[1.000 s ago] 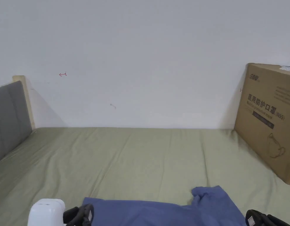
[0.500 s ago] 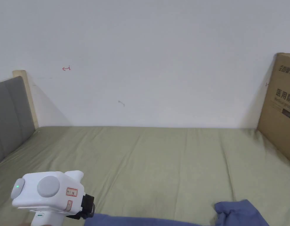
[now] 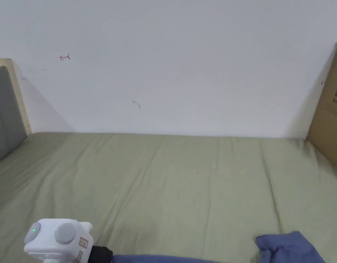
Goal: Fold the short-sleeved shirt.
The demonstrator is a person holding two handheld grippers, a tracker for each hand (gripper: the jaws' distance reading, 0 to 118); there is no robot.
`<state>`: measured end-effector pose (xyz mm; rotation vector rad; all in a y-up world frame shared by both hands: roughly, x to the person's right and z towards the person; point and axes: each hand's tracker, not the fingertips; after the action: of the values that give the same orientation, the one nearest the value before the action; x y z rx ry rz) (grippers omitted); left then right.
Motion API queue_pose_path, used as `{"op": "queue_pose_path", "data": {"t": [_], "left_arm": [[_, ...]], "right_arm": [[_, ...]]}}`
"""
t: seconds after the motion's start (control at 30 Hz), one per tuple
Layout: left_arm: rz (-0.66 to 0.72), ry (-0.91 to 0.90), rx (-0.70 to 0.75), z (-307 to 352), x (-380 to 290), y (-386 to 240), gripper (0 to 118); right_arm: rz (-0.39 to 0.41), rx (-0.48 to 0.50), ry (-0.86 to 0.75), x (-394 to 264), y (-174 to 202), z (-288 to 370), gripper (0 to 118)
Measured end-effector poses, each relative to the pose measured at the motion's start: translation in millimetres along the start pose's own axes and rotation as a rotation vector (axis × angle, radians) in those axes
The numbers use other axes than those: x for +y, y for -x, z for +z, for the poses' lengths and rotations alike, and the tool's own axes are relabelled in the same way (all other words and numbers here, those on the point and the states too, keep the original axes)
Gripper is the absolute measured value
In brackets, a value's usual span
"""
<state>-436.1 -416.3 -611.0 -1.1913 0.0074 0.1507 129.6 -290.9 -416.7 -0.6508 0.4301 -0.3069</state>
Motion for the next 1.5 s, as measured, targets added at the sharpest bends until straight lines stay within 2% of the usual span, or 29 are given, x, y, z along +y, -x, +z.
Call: {"op": "queue_pose_path", "data": {"t": [0.1,0.13,0.17,0.2,0.23,0.27,0.3,0.37,0.5,0.57,0.6,0.63,0.67,0.7,0.73,0.9,1.03,1.1,1.13,1.2,1.37,1.43,1.5], "left_arm": [[0.004,0.001,0.030,3.1,1.3,-3.3,118],[0.038,0.068,-0.013,5.7,-5.6,-9.9,117],[0.011,0.025,0.013,11.2,-10.9,-14.8,112],[-0.041,-0.033,0.041,19.9,-15.5,-20.4,99],[-0.076,-0.081,0.057,28.1,-20.2,-25.4,82],[-0.122,-0.151,0.103,38.2,-24.2,-29.9,54],[-0.153,-0.174,0.067,49.1,-31.3,-35.8,2],[-0.164,-0.218,0.021,72.0,-35.1,-48.1,2],[-0.051,-0.356,-0.075,122.8,-35.9,-48.5,2],[-0.037,-0.354,-0.096,130.4,-40.5,-46.9,2],[-0.045,-0.358,-0.101,138.8,-42.3,-47.6,2],[-0.053,-0.359,-0.108,145.4,-43.3,-48.2,2],[-0.071,-0.366,-0.104,151.9,-43.8,-48.7,2],[-0.083,-0.369,-0.099,152.1,-51.7,-55.4,2],[-0.093,-0.365,-0.096,155.6,-52.3,-55.6,2],[-0.100,-0.379,-0.087,166.5,-60.1,-51.9,2],[-0.079,-0.350,-0.083,165.0,-61.1,-45.3,2],[-0.076,-0.330,-0.088,158.1,-62.6,-42.3,2],[-0.081,-0.322,-0.082,157.8,-63.4,-42.5,2],[-0.089,-0.311,-0.073,155.9,-66.8,-42.2,2],[-0.077,-0.295,-0.074,151.7,-74.9,-38.7,2],[-0.073,-0.286,-0.067,150.7,-76.0,-38.2,2],[-0.074,-0.277,-0.060,145.4,-77.7,-36.2,2]], "right_arm": [[0.005,0.000,0.012,-2.6,1.8,-4.2,2],[0.004,0.001,0.017,-3.2,1.0,-5.5,2],[-0.001,0.003,0.024,-3.2,-0.7,-6.6,2],[-0.011,0.010,0.027,-2.2,-3.6,-7.5,2],[-0.024,0.017,0.027,-0.4,-6.9,-8.2,2],[-0.046,0.025,0.028,3.5,-11.4,-9.5,2],[-0.074,0.037,0.026,10.1,-17.7,-11.6,2],[-0.109,0.051,0.011,27.6,-34.2,-17.9,2],[-0.119,0.000,0.040,78.2,-64.5,-51.2,2],[-0.093,-0.076,0.079,101.3,-82.9,-74.9,2],[-0.084,-0.117,0.113,113.2,-99.3,-90.6,9],[-0.087,-0.146,0.158,123.6,-109.8,-105.6,27],[-0.083,-0.209,0.246,133.3,-120.3,-124.5,58],[-0.077,-0.262,0.290,138.6,-131.3,-141.6,102],[-0.075,-0.293,0.354,142.1,-142.8,-158.7,114],[-0.102,-0.423,0.509,139.4,-182.7,-222.5,115],[-0.044,-0.404,0.612,119.9,-182.8,-256.3,114],[0.070,-0.478,0.609,109.0,-172.9,-262.9,114],[0.055,-0.475,0.587,105.5,-171.2,-261.2,115],[-0.039,-0.448,0.562,106.0,-180.2,-257.6,115],[-0.010,-0.452,0.569,108.9,-173.3,-251.6,115],[0.009,-0.473,0.573,110.1,-165.6,-250.9,111],[0.048,-0.470,0.546,107.5,-158.3,-245.4,98]]}}
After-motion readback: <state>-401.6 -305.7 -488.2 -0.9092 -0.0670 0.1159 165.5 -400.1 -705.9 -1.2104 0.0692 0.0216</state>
